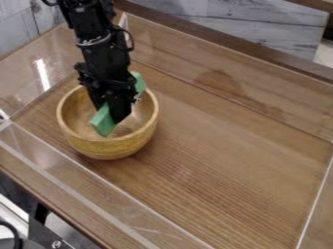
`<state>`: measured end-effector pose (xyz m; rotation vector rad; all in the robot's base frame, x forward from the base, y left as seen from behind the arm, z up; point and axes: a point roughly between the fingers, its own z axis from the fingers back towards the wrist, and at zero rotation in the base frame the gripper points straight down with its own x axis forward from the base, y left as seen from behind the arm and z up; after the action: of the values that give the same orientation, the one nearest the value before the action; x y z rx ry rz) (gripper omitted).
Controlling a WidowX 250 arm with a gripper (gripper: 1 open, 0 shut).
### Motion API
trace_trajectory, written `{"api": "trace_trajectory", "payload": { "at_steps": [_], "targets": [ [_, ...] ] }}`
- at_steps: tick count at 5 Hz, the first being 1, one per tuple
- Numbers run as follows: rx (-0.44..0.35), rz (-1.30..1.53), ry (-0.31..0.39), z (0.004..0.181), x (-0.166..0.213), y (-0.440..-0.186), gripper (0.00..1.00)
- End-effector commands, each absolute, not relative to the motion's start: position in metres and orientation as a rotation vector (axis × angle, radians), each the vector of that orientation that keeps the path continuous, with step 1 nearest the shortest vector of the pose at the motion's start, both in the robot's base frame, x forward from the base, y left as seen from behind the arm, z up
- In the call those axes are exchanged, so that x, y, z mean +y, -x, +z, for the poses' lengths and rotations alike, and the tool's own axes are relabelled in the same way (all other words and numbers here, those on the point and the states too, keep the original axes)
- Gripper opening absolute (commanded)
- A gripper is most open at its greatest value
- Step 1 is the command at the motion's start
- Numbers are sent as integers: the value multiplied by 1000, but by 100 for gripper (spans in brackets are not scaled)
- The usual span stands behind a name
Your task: Put the green block in the brown bowl
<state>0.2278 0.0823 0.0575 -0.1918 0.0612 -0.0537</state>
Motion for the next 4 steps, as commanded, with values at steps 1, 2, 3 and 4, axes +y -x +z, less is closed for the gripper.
{"api": "trace_trajectory", "payload": {
  "at_steps": [1,2,3,4],
  "targets": [
    [23,-46,175,65,90,-238,0],
    [30,-43,178,63,91,-238,0],
    [37,-41,182,61,92,-239,0],
    [46,-39,186,60,93,-239,0]
  ]
}}
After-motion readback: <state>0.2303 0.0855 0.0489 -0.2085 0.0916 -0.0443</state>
